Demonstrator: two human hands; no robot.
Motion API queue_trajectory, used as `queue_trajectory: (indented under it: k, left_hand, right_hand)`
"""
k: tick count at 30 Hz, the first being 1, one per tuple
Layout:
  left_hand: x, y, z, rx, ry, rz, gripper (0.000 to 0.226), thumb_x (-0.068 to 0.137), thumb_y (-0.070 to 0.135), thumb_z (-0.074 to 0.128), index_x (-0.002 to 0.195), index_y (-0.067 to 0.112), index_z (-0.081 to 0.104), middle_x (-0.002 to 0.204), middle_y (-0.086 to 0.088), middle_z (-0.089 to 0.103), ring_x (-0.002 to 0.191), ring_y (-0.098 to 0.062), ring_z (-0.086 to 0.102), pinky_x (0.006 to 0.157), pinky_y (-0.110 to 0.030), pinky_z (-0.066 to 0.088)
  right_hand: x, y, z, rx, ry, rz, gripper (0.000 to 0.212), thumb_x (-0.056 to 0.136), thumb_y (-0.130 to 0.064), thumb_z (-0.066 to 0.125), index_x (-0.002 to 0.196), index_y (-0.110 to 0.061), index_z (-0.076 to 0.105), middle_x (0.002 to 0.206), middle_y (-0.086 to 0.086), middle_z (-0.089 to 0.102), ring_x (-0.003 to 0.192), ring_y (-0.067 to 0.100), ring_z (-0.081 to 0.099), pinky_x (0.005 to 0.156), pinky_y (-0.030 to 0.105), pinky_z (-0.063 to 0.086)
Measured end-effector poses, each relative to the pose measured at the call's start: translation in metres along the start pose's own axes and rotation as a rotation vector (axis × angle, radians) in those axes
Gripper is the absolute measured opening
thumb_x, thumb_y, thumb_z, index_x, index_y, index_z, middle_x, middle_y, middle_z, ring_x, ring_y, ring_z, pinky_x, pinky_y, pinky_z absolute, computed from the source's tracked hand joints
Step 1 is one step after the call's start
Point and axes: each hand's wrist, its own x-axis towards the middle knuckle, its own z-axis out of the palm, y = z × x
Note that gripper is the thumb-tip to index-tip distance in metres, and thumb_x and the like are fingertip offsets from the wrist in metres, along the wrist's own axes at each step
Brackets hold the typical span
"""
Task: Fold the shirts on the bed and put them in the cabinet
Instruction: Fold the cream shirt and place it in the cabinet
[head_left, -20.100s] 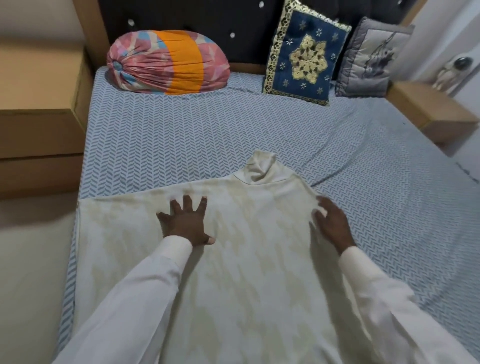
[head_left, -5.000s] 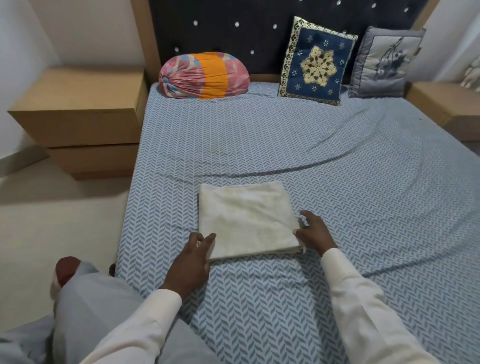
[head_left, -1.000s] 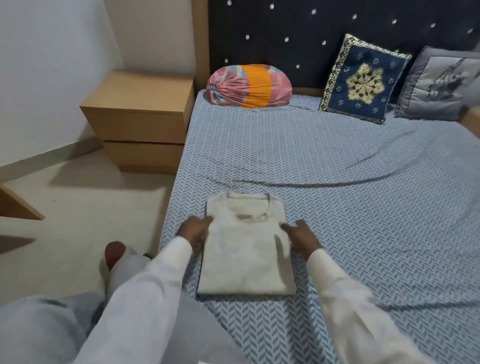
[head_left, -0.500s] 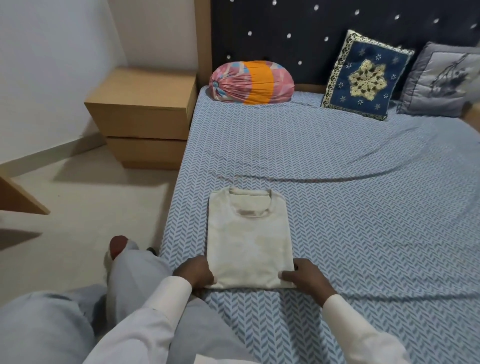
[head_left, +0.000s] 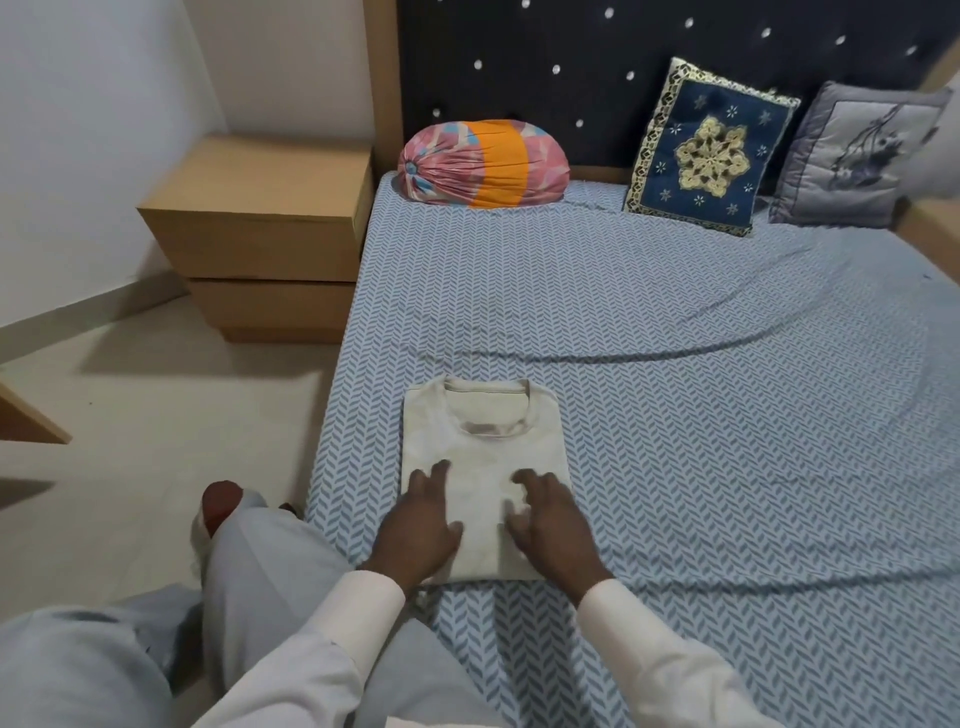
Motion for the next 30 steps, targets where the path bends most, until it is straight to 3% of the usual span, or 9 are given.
queue_trajectory:
  k: [3, 7, 10, 14, 17, 21, 24, 27, 30]
  left_hand:
    - [0.004, 0.005, 0.008, 0.063, -0.145, 0.116, 0.084, 0.092, 0.037, 0.057, 0.155, 0.035, 0.001, 0.133, -0.009, 0.04, 0.103, -0.029, 0.06, 0.081, -0.036, 0.05]
    - [0.01, -0.021, 0.006, 0.241, -0.275, -0.025, 0.091, 0.089, 0.051, 0.057, 0.156, 0.033, -0.002, 0.14, -0.011, 0.041, 0.119, -0.029, 0.053, 0.092, -0.037, 0.048]
    - [0.008, -0.032, 0.001, 0.259, -0.256, -0.096, 0.086, 0.089, 0.038, 0.055, 0.156, 0.029, 0.003, 0.134, -0.008, 0.05, 0.114, -0.026, 0.056, 0.09, -0.034, 0.049]
    - [0.017, -0.032, -0.008, 0.103, -0.052, -0.176, 0.058, 0.087, 0.031, 0.056, 0.14, 0.019, 0.037, 0.126, -0.009, 0.052, 0.108, -0.028, 0.057, 0.084, -0.034, 0.05]
    - [0.038, -0.028, -0.014, -0.003, 0.043, -0.281, 0.055, 0.087, 0.032, 0.06, 0.132, 0.01, 0.037, 0.13, -0.016, 0.042, 0.111, -0.037, 0.053, 0.086, -0.04, 0.047]
    - [0.06, -0.028, -0.018, -0.1, -0.071, -0.479, 0.077, 0.086, 0.037, 0.066, 0.141, 0.001, 0.025, 0.134, -0.021, 0.05, 0.117, -0.039, 0.055, 0.093, -0.042, 0.048]
    - [0.049, -0.033, -0.012, -0.204, -0.22, -0.458, 0.074, 0.078, 0.039, 0.073, 0.137, 0.005, 0.044, 0.131, -0.017, 0.058, 0.116, -0.033, 0.057, 0.095, -0.037, 0.049]
    - [0.026, -0.047, 0.0, -0.314, -0.354, -0.418, 0.069, 0.064, 0.045, 0.072, 0.125, 0.014, 0.063, 0.122, -0.008, 0.066, 0.106, -0.026, 0.062, 0.093, -0.033, 0.051]
    - [0.018, -0.052, 0.004, -0.485, -0.31, -0.418, 0.059, 0.062, 0.043, 0.07, 0.114, 0.014, 0.068, 0.108, -0.004, 0.07, 0.095, -0.022, 0.065, 0.086, -0.036, 0.055]
  right_hand:
    - [0.01, -0.019, 0.017, -0.029, -0.126, -0.086, 0.047, 0.091, -0.033, 0.055, 0.137, -0.025, 0.046, 0.114, 0.006, 0.053, 0.106, 0.027, 0.051, 0.082, 0.037, 0.047]
    - [0.011, -0.005, 0.018, -0.05, -0.158, -0.018, 0.042, 0.092, -0.033, 0.055, 0.131, -0.021, 0.049, 0.114, 0.007, 0.052, 0.107, 0.028, 0.051, 0.078, 0.035, 0.044]
    - [0.002, 0.021, 0.01, -0.015, -0.118, 0.038, 0.032, 0.09, -0.028, 0.056, 0.122, -0.023, 0.053, 0.103, 0.005, 0.056, 0.095, 0.027, 0.056, 0.07, 0.033, 0.04]
    - [0.013, 0.037, -0.004, 0.08, -0.045, 0.174, 0.022, 0.089, -0.024, 0.058, 0.11, -0.021, 0.06, 0.096, 0.005, 0.061, 0.089, 0.025, 0.06, 0.07, 0.032, 0.044]
    - [0.043, 0.047, -0.008, 0.132, 0.071, 0.369, 0.032, 0.085, -0.025, 0.061, 0.115, -0.015, 0.06, 0.109, 0.011, 0.06, 0.105, 0.03, 0.057, 0.084, 0.034, 0.044]
    - [0.066, 0.046, -0.01, 0.111, -0.122, 0.542, 0.059, 0.086, -0.045, 0.062, 0.128, -0.007, 0.046, 0.129, 0.017, 0.052, 0.119, 0.037, 0.051, 0.094, 0.041, 0.044]
    - [0.055, 0.041, -0.014, 0.211, -0.225, 0.566, 0.071, 0.086, -0.051, 0.063, 0.136, -0.008, 0.037, 0.13, 0.015, 0.058, 0.118, 0.035, 0.056, 0.093, 0.039, 0.048]
    - [0.024, 0.047, -0.011, 0.259, -0.27, 0.538, 0.063, 0.085, -0.049, 0.066, 0.131, -0.013, 0.042, 0.126, 0.01, 0.062, 0.113, 0.029, 0.06, 0.088, 0.035, 0.049]
    - [0.001, 0.051, -0.011, 0.323, -0.298, 0.524, 0.046, 0.085, -0.043, 0.068, 0.119, -0.018, 0.052, 0.118, 0.001, 0.065, 0.104, 0.021, 0.062, 0.083, 0.033, 0.052]
